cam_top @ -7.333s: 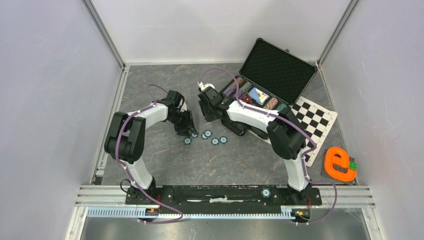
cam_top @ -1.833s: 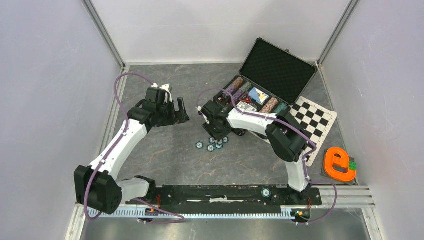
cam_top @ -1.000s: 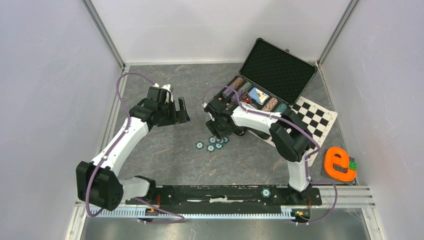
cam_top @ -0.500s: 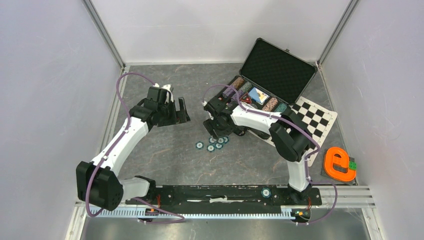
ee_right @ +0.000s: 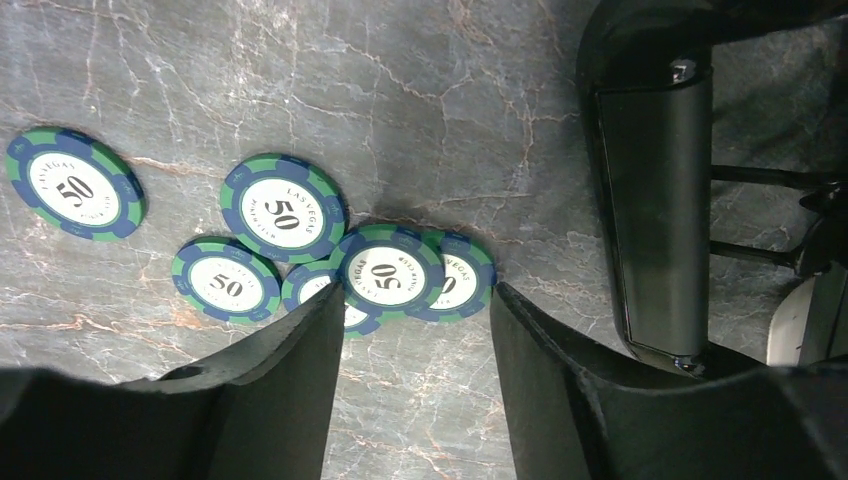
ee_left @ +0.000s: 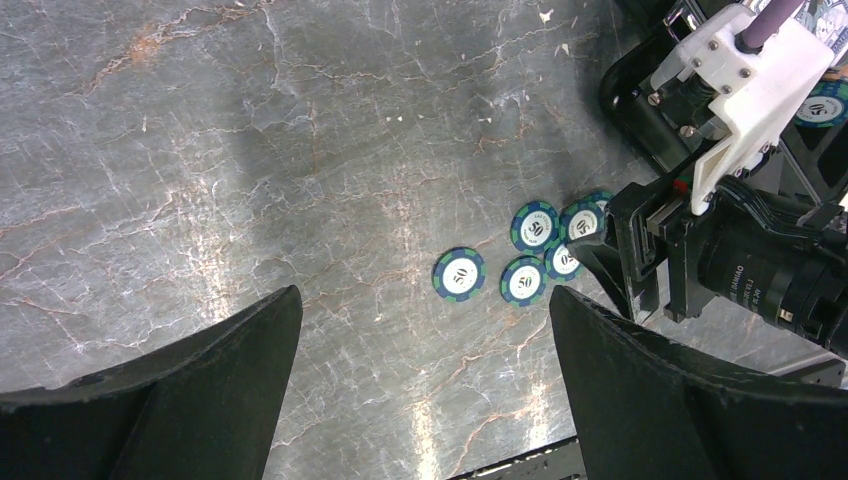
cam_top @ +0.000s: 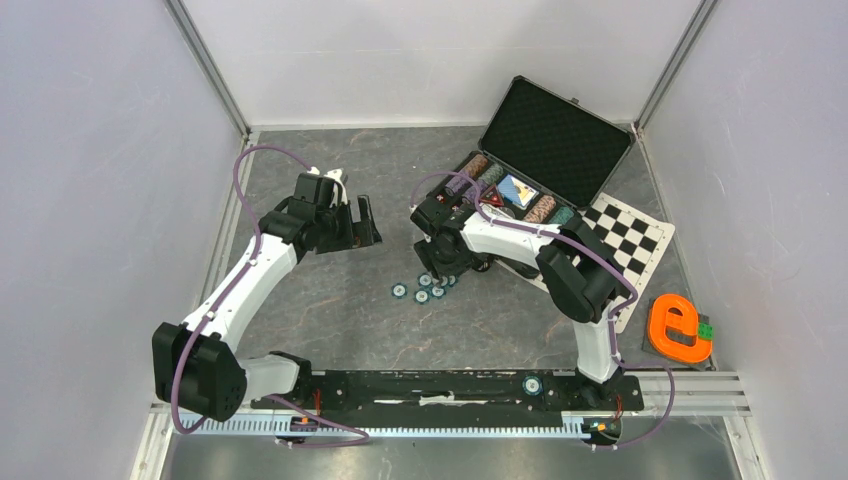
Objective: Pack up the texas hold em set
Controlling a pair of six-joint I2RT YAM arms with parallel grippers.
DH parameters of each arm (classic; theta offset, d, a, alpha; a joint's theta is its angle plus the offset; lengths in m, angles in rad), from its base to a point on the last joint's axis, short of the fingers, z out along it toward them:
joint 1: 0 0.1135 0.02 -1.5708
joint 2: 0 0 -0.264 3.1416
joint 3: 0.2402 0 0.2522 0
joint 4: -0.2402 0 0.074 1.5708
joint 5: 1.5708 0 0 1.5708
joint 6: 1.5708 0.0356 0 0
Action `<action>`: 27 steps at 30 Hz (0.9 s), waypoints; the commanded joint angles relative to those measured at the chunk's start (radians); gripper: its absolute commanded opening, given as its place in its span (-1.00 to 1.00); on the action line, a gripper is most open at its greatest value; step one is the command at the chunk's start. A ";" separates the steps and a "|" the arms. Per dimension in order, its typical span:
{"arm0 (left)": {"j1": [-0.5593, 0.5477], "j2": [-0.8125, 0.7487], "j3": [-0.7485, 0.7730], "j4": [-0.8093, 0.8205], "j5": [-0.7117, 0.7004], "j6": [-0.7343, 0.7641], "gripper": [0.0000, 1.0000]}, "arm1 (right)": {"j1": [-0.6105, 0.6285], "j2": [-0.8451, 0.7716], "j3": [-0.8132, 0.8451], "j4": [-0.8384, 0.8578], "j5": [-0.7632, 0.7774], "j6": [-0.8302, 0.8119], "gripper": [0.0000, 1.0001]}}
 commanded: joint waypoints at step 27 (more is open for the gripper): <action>-0.003 0.011 0.027 0.011 0.020 0.020 0.99 | -0.013 -0.041 0.040 0.004 0.068 0.008 0.33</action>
